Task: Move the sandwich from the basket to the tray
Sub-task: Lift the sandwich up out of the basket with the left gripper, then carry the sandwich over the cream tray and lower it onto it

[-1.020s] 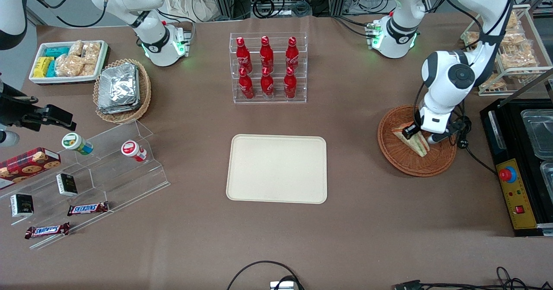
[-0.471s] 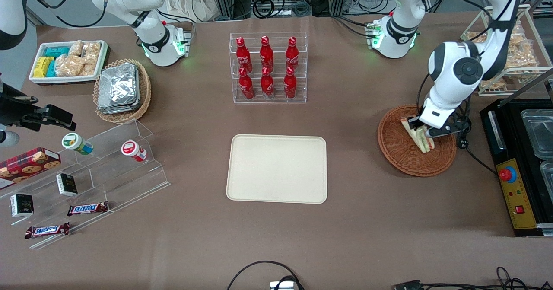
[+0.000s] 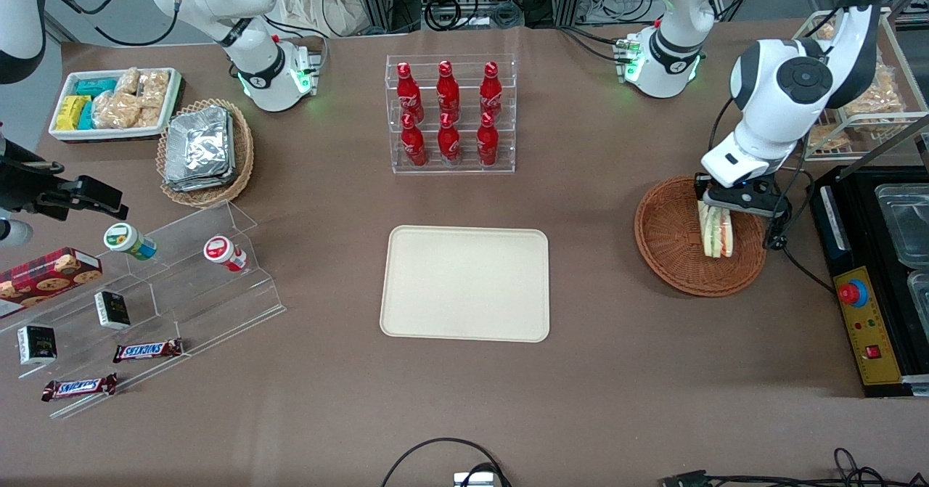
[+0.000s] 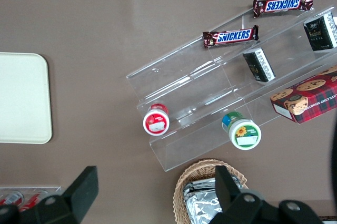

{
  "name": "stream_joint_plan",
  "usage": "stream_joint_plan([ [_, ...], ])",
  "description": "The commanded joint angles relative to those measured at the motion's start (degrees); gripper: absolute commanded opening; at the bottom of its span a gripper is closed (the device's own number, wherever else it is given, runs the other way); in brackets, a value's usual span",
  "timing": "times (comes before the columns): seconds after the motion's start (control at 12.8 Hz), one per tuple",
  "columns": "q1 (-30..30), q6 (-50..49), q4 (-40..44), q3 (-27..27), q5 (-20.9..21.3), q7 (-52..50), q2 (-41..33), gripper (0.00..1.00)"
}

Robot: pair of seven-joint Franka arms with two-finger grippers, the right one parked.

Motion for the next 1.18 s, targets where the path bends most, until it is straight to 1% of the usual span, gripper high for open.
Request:
stream_joint_plan([
  [0.0, -4.1, -1.3, 2.2, 0.0, -0.8, 1.4, -1.1, 0.28],
  [0.08, -6.2, -1.6, 3.6, 0.1, -3.0, 0.8, -0.8, 0.28],
  [0.16, -7.3, -2.2, 5.0, 0.1, -6.1, 0.8, -0.4, 0.28],
  [0.24, -8.2, -3.4, 7.0, 0.0, -8.1, 0.6, 0.6, 0.27],
  [0.39, -10.7, -6.6, 11.1, -0.1, -9.5, -0.3, 2.7, 0.27],
  [0.55, -14.5, -8.6, 15.3, -0.1, -9.5, -4.4, 5.8, 0.27],
  [0.78, -18.2, -9.6, 20.4, -0.1, -9.5, -8.3, 10.8, 0.28],
  [0.94, -20.5, -9.6, 24.8, -0.1, -9.5, -12.3, 15.2, 0.28],
  [1.1, -23.3, -9.6, 29.6, 0.0, -9.0, -17.2, 20.5, 0.30],
])
